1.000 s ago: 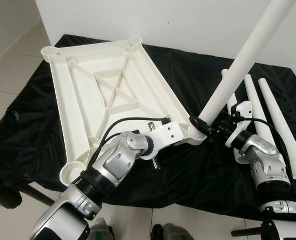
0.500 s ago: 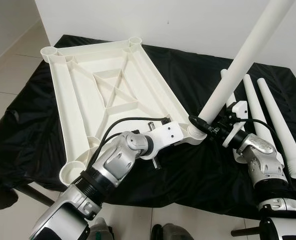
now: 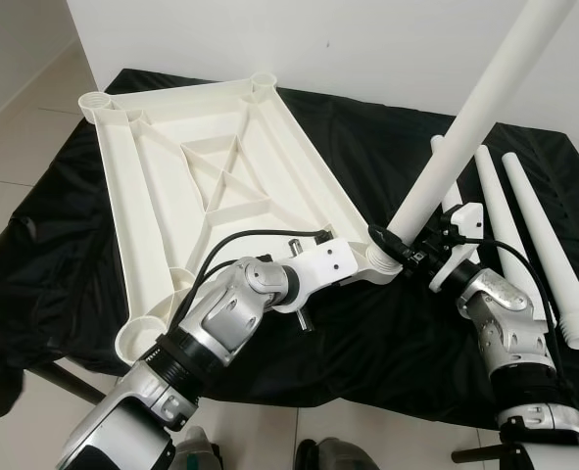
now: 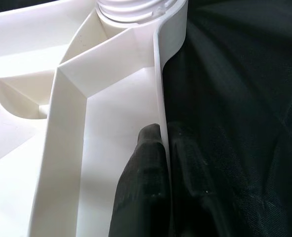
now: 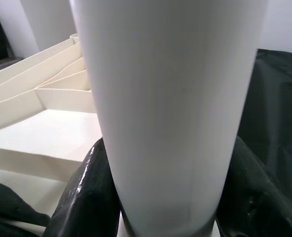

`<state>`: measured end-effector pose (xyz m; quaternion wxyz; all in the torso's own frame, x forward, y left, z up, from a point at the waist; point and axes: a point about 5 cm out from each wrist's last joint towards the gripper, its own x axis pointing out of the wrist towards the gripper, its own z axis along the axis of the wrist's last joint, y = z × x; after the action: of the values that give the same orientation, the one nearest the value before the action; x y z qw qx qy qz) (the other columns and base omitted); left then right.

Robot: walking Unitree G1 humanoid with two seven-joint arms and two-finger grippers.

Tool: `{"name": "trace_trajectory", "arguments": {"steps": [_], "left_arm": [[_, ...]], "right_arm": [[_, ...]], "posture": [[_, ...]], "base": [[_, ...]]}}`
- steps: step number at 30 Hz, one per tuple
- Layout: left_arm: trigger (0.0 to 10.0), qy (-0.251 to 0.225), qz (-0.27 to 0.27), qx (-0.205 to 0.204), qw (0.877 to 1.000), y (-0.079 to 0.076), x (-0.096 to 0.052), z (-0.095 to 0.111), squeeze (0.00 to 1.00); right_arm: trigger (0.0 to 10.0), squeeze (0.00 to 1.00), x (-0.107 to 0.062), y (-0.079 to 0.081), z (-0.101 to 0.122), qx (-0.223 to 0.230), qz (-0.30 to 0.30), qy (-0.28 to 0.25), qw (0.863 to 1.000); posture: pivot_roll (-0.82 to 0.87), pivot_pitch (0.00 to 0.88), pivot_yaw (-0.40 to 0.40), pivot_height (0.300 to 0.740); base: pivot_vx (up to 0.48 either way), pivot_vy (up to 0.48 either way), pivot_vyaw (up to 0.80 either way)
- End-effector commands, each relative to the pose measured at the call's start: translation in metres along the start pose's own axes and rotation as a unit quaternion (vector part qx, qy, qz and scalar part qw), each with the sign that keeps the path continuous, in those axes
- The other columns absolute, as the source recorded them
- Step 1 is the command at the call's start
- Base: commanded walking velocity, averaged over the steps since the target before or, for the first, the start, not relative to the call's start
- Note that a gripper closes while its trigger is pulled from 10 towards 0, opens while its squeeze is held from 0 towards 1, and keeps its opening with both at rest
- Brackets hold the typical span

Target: Building children table

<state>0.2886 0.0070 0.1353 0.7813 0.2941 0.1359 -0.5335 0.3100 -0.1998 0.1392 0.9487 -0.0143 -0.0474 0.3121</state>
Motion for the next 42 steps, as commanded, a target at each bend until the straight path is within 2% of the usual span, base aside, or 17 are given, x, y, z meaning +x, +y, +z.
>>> {"name": "trace_trajectory", "arguments": {"steps": [1, 8, 12, 13, 15, 19, 22, 24, 27, 30, 36, 42], "left_arm": [[10.0, -0.007, -0.003, 0.015, 1.000, -0.004, 0.002, 0.006, 0.00], [10.0, -0.008, -0.004, 0.014, 1.000, -0.004, 0.003, 0.006, 0.00], [10.0, -0.008, -0.005, 0.014, 1.000, -0.005, 0.003, 0.006, 0.00], [10.0, -0.008, -0.005, 0.013, 1.000, -0.005, 0.003, 0.006, 0.00], [10.0, -0.008, -0.005, 0.013, 1.000, -0.005, 0.003, 0.006, 0.00], [10.0, -0.008, -0.005, 0.012, 1.000, -0.007, 0.004, 0.005, 0.00], [10.0, -0.008, -0.005, 0.012, 1.000, -0.007, 0.004, 0.005, 0.00], [10.0, -0.008, -0.005, 0.012, 1.000, -0.008, 0.004, 0.005, 0.00], [10.0, -0.008, -0.005, 0.012, 1.000, -0.008, 0.004, 0.005, 0.00], [10.0, -0.008, -0.006, 0.012, 1.000, -0.008, 0.004, 0.005, 0.00], [10.0, -0.008, -0.005, 0.013, 1.000, -0.008, 0.004, 0.006, 0.00], [10.0, -0.008, -0.004, 0.013, 1.000, -0.007, 0.003, 0.006, 0.00]], "right_arm": [[10.0, 0.00, 0.004, 0.011, -0.008, 0.031, -0.042, 0.003, 0.999], [10.0, 0.00, 0.009, 0.018, -0.007, 0.037, -0.070, -0.008, 0.997], [10.0, 0.00, 0.018, 0.029, -0.007, 0.051, -0.109, -0.010, 0.993], [10.0, 0.00, 0.022, 0.034, -0.007, 0.061, -0.138, -0.013, 0.988], [10.0, 0.00, 0.022, 0.034, -0.007, 0.061, -0.138, -0.013, 0.988], [10.0, 0.00, 0.031, 0.045, -0.009, 0.083, -0.247, -0.014, 0.965], [10.0, 0.00, 0.032, 0.045, -0.010, 0.085, -0.267, -0.011, 0.960], [10.0, 0.00, 0.032, 0.050, -0.013, 0.092, -0.313, -0.003, 0.945], [10.0, 0.00, 0.033, 0.057, -0.015, 0.097, -0.333, -0.002, 0.938], [10.0, 0.00, 0.034, 0.061, -0.014, 0.099, -0.331, -0.002, 0.938], [10.0, 0.00, 0.032, 0.055, -0.011, 0.097, -0.346, -0.001, 0.933], [10.0, 0.00, 0.033, 0.056, -0.011, 0.101, -0.351, 0.002, 0.931]], "posture": [[-0.04, 0.031, -0.043, 0.740], [-0.04, 0.032, -0.045, 0.740], [-0.04, 0.030, -0.051, 0.740], [-0.04, 0.029, -0.054, 0.740], [-0.04, 0.029, -0.054, 0.740], [-0.03, 0.026, -0.060, 0.740], [-0.03, 0.026, -0.060, 0.740], [-0.03, 0.023, -0.064, 0.740], [-0.03, 0.023, -0.064, 0.740], [-0.03, 0.024, -0.063, 0.740], [-0.03, 0.027, -0.062, 0.740], [-0.03, 0.027, -0.062, 0.740]], "base": [[0.000, 0.000, 0.00], [0.000, 0.000, 0.00], [0.000, 0.000, 0.00], [0.000, 0.000, 0.00], [0.000, 0.000, 0.00], [0.000, 0.000, 0.00], [0.000, 0.000, 0.00], [0.000, 0.000, 0.00], [0.000, 0.000, 0.00], [0.000, 0.000, 0.00], [0.000, 0.000, 0.00], [0.000, 0.000, 0.00]]}}
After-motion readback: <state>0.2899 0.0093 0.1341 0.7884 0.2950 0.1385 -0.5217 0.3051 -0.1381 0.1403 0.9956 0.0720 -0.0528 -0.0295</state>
